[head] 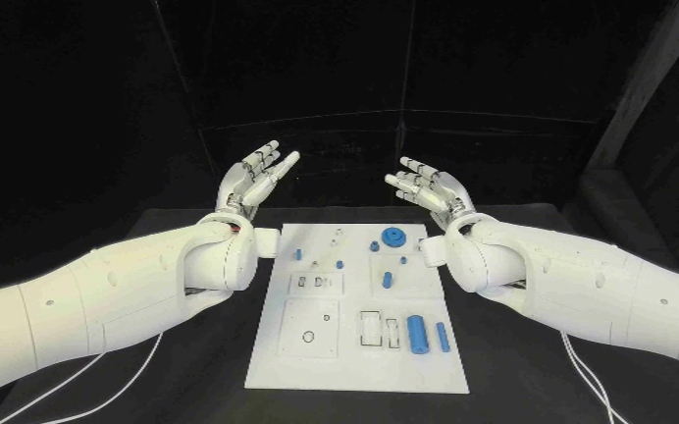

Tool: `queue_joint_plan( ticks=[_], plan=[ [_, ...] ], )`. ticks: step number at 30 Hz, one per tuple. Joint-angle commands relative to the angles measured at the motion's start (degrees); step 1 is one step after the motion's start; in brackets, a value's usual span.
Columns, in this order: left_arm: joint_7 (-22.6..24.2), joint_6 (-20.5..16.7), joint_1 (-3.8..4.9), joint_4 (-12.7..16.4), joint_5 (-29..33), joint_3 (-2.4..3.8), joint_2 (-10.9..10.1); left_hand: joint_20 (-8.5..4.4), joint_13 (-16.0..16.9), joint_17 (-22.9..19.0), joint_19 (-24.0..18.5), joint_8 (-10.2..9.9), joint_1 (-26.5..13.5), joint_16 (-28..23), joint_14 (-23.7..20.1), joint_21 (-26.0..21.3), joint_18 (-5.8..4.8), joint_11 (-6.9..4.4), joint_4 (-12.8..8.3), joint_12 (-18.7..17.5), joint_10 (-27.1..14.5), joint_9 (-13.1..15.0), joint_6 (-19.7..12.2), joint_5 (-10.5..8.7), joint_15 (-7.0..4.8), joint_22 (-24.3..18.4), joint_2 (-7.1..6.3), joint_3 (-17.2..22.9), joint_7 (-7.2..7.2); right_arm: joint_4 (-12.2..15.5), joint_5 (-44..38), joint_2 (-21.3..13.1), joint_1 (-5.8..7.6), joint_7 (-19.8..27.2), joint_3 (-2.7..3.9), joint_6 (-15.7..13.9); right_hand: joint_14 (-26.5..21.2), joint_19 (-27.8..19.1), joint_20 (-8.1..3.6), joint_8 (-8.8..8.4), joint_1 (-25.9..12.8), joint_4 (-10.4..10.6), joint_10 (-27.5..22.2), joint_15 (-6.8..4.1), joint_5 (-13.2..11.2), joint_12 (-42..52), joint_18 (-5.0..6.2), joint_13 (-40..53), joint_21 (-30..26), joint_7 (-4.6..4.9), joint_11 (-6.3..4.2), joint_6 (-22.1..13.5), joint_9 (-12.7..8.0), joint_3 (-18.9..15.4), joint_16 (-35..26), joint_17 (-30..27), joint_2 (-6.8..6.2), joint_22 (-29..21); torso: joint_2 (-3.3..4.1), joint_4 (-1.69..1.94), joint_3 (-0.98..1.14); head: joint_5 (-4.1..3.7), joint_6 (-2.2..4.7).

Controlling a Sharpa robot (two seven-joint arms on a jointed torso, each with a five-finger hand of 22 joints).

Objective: Assemble the parts on the task board

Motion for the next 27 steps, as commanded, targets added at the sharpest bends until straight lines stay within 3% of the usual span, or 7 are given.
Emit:
queue_joint_plan(
  ticks=[1,6,7,8,12,17,27],
  plan=[
    [3.12,3.03,0.11,0.0,0.95,0.03,0.07,0.36,0.1,0.19,0.65,0.37,1.11,0.32,1.24,0.33,1.06,0.57,0.1,0.29,0.95,0.09,0.81,0.39,0.3,0.2,0.2,0.59,4.65,-1.37,-6.24,0.65,0.48,-3.77,-0.13,9.89,24.43,19.29,0.16,3.57,9.55,-6.5,23.94,-1.38,-2.64,4.53,4.24,1.52,9.12,5.78,-0.76,18.14,1.85,2.02,4.94,1.62,-0.26,4.05,0.0,0.02,0.01,-0.01,0.01],
    [3.12,3.03,0.11,0.0,0.95,0.03,0.07,0.26,0.56,1.39,4.72,0.96,1.82,2.49,10.1,1.85,0.42,2.11,-0.17,1.06,5.89,0.46,4.15,0.52,1.19,1.04,0.82,0.82,6.13,-2.49,-7.5,1.2,0.82,-4.6,-0.26,12.02,33.29,25.27,-1.61,5.4,9.67,-8.09,30.96,-4.01,-0.75,5.04,5.1,1.0,13.81,5.37,-2.49,30.5,2.32,3.27,6.63,1.51,-0.23,5.89,0.0,0.02,0.01,-0.01,0.01],
    [3.12,3.03,0.11,0.0,0.95,0.03,0.07,0.45,1.05,2.19,9.42,1.43,2.18,4.23,15.29,3.51,0.51,2.88,-0.41,2.02,10.41,0.71,6.34,0.54,0.83,2.0,1.13,0.95,6.82,-2.52,-7.53,1.22,0.83,-4.62,-0.26,12.08,34.5,25.87,-2.05,5.29,9.45,-8.15,31.86,-4.43,-0.41,4.78,5.02,0.95,14.64,5.27,-2.64,31.27,2.16,3.63,6.59,1.41,-0.21,6.28,0.0,0.02,0.01,-0.01,0.01],
    [3.71,6.16,0.5,-0.13,0.98,0.02,-2.01,0.42,1.39,2.5,13.18,1.72,2.48,5.13,16.94,4.94,0.79,2.88,-0.6,2.76,13.65,0.86,7.67,0.46,0.42,2.78,1.33,1.08,7.14,-3.99,-29.49,-0.2,1.05,-4.23,-0.18,6.82,35.06,26.12,-2.26,5.23,9.39,-8.18,32.25,-4.58,-0.31,4.66,5.03,0.95,15.03,5.23,-2.75,31.59,2.08,3.81,6.59,1.39,-0.24,6.47,0.85,0.16,-0.36,-0.02,-0.59],
    [4.52,7.23,0.52,0.79,-0.43,0.01,-2.94,0.03,2.64,4.12,30.63,3.74,3.95,10.41,27.13,12.61,3.59,0.85,-1.89,7.43,29.95,1.72,17.5,0.52,-2.45,6.26,2.25,1.41,6.84,-3.67,-37.15,-0.54,1.61,-4.68,-0.16,5.82,39.57,27.41,-3.85,4.61,9.03,-8.24,35.44,-5.83,-0.18,3.54,4.9,0.95,18.87,4.8,-3.65,34.04,1.63,5.31,6.42,1.41,-0.98,8.56,1.99,-0.15,-0.02,0.33,-0.29],
    [4.4,9.91,0.52,1.66,-1.12,0.0,-3.64,-1.37,2.47,5.35,36.59,6.1,4.99,13.01,34.11,15.2,3.96,-0.42,-2.93,9.29,36.06,2.38,28.65,0.54,-4.34,6.83,3.26,1.55,6.28,-2.67,-46.05,-1.44,2.27,-6.33,-0.11,5.43,43.79,26.82,-5.23,3.68,8.52,-8.14,38.68,-7.02,-0.39,1.94,4.61,0.95,24.47,4.14,-4.53,36.46,1.51,6.97,5.92,1.75,-2.38,12.06,3.01,-0.13,0.2,0.16,-0.05],
    [2.53,12.69,0.48,6.2,-1.91,-0.01,-5.4,-1.84,1.81,5.72,38.21,5.87,6.64,12.19,35.3,15.14,3.9,-0.77,-4.63,8.59,37.38,1.8,29.83,0.54,-4.76,6.24,3.17,1.44,5.97,-2.51,-60.53,-1.86,4.69,-12.36,-0.03,6.83,52.87,26.66,-7.41,2.01,7.97,-7.92,42.86,-9.89,0.0,0.4,4.97,1.13,38.2,2.74,-5.94,39.34,1.58,8.7,10.96,5.95,-4.6,20.73,5.23,0.3,0.06,-0.45,0.39]
  ],
)
